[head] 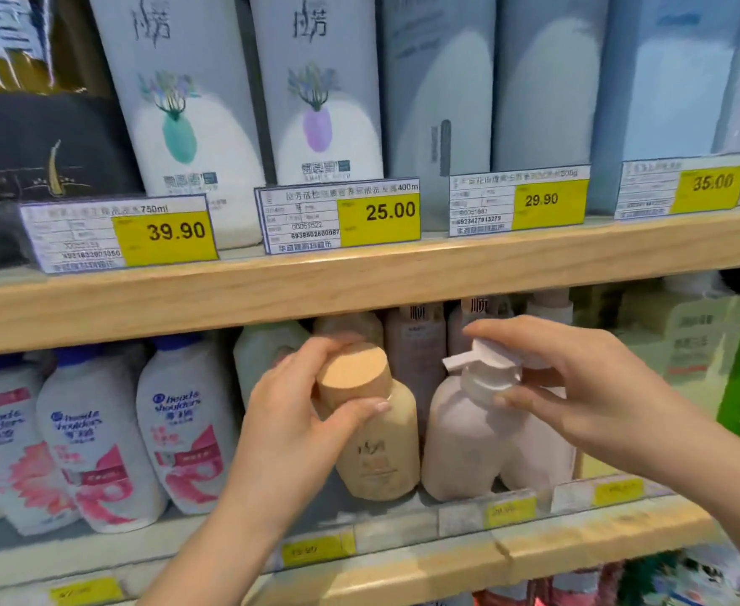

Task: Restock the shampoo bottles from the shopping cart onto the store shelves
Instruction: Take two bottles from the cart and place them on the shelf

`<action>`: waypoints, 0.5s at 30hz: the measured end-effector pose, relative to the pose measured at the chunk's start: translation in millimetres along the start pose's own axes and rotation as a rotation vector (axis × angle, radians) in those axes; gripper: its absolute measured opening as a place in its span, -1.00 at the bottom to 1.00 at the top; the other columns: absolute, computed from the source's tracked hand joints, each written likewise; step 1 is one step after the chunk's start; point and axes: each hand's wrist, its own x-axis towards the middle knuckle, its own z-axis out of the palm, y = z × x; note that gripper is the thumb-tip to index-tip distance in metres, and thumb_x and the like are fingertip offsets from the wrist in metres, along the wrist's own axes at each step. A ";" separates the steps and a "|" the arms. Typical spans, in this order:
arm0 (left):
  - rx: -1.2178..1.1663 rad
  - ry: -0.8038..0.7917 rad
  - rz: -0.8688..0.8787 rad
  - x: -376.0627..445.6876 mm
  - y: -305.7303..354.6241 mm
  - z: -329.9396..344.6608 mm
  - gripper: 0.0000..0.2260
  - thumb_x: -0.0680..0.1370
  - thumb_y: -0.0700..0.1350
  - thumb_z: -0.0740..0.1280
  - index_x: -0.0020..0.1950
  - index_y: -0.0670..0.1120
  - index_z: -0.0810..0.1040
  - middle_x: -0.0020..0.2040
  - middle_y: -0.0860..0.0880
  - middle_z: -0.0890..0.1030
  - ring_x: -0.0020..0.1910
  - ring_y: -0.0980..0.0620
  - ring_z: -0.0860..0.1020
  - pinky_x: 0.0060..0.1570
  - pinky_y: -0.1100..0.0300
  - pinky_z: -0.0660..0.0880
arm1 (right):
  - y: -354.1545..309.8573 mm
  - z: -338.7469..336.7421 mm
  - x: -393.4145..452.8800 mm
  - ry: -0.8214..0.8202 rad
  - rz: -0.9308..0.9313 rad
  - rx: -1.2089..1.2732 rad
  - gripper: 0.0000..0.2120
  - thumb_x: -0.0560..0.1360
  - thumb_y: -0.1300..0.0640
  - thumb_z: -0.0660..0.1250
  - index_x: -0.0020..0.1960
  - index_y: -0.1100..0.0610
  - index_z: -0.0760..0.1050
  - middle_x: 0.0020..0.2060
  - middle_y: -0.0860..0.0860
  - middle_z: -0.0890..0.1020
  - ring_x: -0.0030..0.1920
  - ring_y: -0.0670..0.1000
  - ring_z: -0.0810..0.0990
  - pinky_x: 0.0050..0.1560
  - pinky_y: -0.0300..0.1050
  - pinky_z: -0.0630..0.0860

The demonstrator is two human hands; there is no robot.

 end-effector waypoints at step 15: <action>-0.294 -0.027 -0.435 23.1 -17.2 47.4 -0.62 0.15 0.05 0.42 -0.08 0.15 0.43 -0.06 0.08 0.58 0.03 -0.03 0.55 0.09 0.08 0.49 | 28.1 37.6 11.9 -0.154 0.125 -0.272 -0.46 0.52 -0.08 0.16 0.43 0.07 0.14 0.17 0.17 0.49 0.13 0.16 0.50 -0.01 -0.04 0.43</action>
